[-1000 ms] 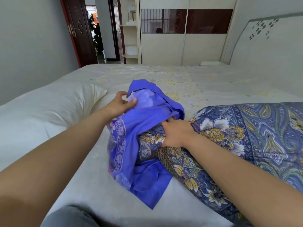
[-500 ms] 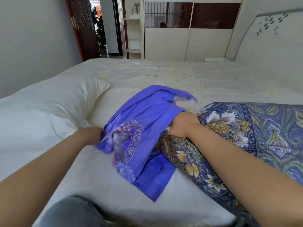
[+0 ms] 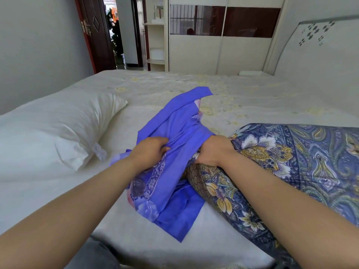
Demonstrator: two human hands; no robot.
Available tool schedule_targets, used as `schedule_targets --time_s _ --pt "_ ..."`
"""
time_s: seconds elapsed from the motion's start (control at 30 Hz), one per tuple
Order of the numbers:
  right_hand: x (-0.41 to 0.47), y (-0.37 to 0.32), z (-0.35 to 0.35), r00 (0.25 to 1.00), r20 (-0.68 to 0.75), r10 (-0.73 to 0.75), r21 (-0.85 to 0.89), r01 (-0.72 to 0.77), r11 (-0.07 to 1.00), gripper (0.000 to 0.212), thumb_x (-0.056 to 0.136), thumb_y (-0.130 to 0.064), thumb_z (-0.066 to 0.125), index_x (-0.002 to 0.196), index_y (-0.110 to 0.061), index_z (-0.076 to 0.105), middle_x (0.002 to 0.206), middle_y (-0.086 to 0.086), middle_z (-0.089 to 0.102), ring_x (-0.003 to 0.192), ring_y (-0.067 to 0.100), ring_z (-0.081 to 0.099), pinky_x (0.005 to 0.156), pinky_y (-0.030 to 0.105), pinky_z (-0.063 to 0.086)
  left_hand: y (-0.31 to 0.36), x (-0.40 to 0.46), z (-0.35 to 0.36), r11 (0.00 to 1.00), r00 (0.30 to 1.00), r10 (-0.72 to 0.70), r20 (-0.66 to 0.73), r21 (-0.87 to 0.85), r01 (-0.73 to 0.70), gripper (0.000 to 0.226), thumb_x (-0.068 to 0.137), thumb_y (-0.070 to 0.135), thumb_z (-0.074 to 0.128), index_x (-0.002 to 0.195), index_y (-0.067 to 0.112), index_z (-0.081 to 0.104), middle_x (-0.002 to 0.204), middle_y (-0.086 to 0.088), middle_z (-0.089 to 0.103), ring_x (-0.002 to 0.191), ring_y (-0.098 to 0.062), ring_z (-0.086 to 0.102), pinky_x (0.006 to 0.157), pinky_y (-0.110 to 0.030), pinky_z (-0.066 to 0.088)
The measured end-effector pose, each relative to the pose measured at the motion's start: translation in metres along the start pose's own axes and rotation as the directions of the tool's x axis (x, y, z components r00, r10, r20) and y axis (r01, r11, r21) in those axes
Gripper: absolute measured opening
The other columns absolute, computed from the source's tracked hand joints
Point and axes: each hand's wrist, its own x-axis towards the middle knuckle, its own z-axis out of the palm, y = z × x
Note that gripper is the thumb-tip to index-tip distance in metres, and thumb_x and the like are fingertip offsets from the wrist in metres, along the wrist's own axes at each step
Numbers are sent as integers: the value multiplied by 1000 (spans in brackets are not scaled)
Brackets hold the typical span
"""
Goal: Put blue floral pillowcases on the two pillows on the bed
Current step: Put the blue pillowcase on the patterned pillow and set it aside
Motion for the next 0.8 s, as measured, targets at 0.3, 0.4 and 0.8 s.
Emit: schedule_targets --time_s 0.3,0.4,0.8 --pt "0 -4 -4 998 -58 -17 -25 16 1000 46 72 -60 61 74 -16 48 77 6 59 80 31 62 63 31 44 41 -3 -18 957 999 39 -16 -287 -42 77 84 52 59 146 18 27 146 0 34 129 -17 42 105 -33 35" --pt "-7 -2 -3 995 -92 27 38 -24 999 62 70 -63 62 99 -9 50 94 10 62 89 30 60 68 34 45 51 11 -6 996 1000 17 4 84 -17 52 90 41 55 132 13 43 130 -11 46 110 -33 55 85 -39 46" --pt "-11 1 -4 983 -152 99 36 -94 995 112 74 -45 58 145 -26 -26 58 0 50 50 18 43 45 25 32 39 5 0 984 983 -180 -30 10 181 38 91 48 51 107 13 50 107 -13 62 103 -33 57 75 -38 45"
